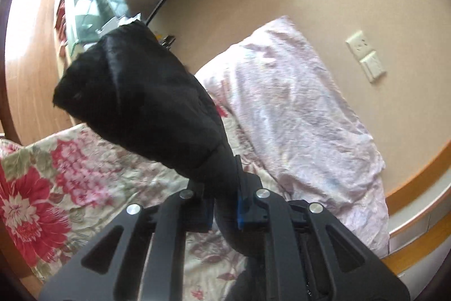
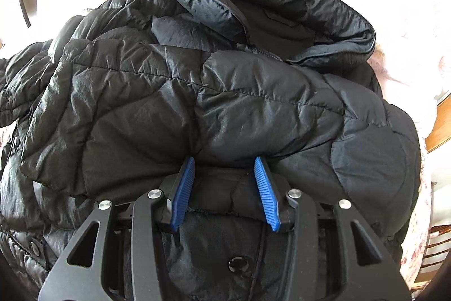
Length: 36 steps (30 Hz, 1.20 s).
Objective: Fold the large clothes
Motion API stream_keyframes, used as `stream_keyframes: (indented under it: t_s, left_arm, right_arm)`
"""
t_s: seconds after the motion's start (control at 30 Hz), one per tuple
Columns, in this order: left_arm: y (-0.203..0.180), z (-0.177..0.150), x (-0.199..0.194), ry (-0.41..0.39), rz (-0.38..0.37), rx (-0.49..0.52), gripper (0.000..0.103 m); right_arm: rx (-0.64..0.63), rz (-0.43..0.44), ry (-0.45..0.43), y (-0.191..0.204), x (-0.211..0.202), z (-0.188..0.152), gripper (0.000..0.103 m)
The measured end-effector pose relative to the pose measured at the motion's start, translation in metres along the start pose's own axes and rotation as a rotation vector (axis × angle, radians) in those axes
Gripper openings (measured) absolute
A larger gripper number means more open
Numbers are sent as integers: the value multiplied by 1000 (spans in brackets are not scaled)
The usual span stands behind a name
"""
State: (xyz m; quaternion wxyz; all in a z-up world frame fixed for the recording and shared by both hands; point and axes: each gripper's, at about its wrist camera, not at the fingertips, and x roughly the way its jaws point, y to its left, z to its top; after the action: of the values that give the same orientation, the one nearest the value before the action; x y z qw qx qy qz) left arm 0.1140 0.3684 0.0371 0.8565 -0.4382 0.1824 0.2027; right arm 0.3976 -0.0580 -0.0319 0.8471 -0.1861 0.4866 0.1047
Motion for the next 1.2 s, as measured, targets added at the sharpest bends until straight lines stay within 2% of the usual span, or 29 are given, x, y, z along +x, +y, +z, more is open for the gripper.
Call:
stream_keyframes:
  t_s: [0.07, 0.1, 0.17, 0.27, 0.37, 0.43, 0.63, 0.8, 0.97, 1.07, 1.13, 1.2]
  left_arm:
    - [-31, -1, -7, -2, -47, 72, 12]
    - [-46, -3, -10, -1, -68, 107, 12]
    - [-76, -11, -15, 8, -116, 177, 12]
    - [-117, -28, -19, 38, -195, 266, 12]
    - [-157, -52, -19, 78, -279, 340, 12]
    - [-179, -70, -16, 114, -326, 383, 12]
    - [-213, -121, -7, 221, -418, 468, 12]
    - [-228, -162, 16, 318, -436, 506, 12]
    - [-246, -207, 45, 385, -405, 566, 13]
    - [-253, -237, 61, 425, -374, 620, 22]
    - [-257, -258, 70, 471, -357, 656, 33]
    - [-258, -272, 76, 505, -355, 662, 50]
  right_arm:
    - [31, 50, 2, -5, -1, 0, 47]
    - [59, 103, 2, -10, -2, 0, 48]
    - [116, 224, 1, -21, -10, 0, 61]
    - [170, 311, -30, -33, -28, -6, 76]
    - [206, 329, -114, -46, -58, -17, 81]
    - [251, 348, -135, -58, -70, -26, 81]
    - [355, 387, -119, -118, -68, -42, 82]
    - [402, 368, -123, -156, -70, -60, 82]
    - [443, 353, -136, -183, -71, -70, 82]
    - [468, 350, -136, -194, -69, -72, 82]
    - [490, 351, -137, -201, -66, -73, 82]
    - [509, 352, -137, -206, -64, -73, 82]
